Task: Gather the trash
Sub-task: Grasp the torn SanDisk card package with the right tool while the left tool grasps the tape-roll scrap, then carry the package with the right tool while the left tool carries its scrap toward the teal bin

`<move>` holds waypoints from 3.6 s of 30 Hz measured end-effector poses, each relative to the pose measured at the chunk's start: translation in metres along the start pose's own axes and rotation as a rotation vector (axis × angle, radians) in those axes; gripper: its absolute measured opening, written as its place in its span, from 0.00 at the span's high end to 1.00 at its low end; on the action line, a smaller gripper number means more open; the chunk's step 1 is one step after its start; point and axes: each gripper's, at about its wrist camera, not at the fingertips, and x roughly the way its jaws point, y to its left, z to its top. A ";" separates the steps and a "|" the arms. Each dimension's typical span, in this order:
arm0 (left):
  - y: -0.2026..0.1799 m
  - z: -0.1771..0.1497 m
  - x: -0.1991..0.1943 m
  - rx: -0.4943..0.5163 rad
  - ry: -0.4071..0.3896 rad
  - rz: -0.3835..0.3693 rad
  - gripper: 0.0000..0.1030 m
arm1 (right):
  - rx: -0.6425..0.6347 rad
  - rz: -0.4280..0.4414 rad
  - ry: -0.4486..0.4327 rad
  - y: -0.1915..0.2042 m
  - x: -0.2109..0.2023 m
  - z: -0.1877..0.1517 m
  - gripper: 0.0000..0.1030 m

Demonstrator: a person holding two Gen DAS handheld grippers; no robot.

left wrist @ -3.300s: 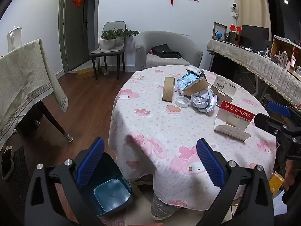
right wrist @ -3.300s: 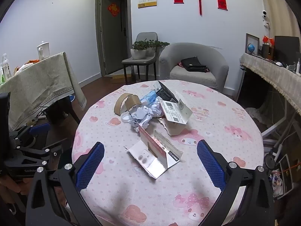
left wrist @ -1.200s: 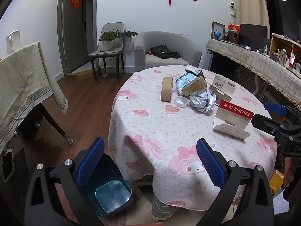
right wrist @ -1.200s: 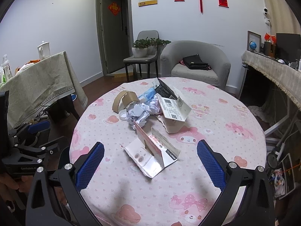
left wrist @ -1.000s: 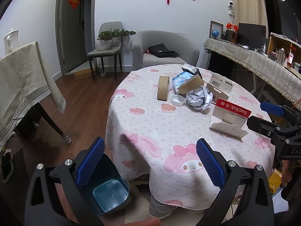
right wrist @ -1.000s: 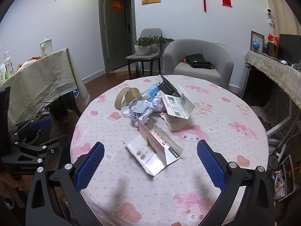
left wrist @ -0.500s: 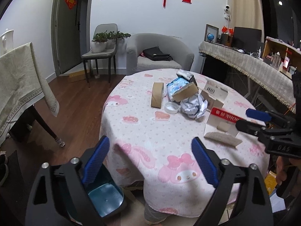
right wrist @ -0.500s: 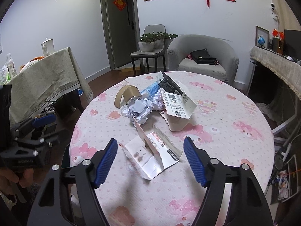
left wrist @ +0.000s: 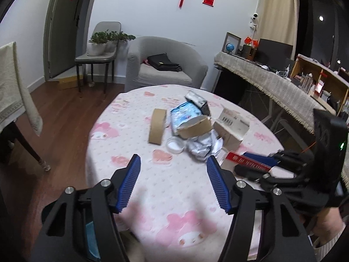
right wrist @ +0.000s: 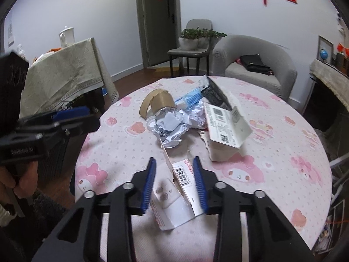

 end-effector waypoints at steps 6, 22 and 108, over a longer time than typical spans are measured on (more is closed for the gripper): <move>-0.004 0.010 0.017 -0.038 0.011 -0.051 0.37 | -0.038 0.008 0.024 0.002 0.009 0.002 0.89; -0.009 0.029 0.053 -0.150 0.017 -0.077 0.42 | -0.046 0.032 0.028 -0.010 0.001 -0.005 0.96; 0.228 -0.065 -0.024 -0.135 0.268 0.228 0.85 | 0.001 0.319 -0.077 0.180 0.079 0.105 0.99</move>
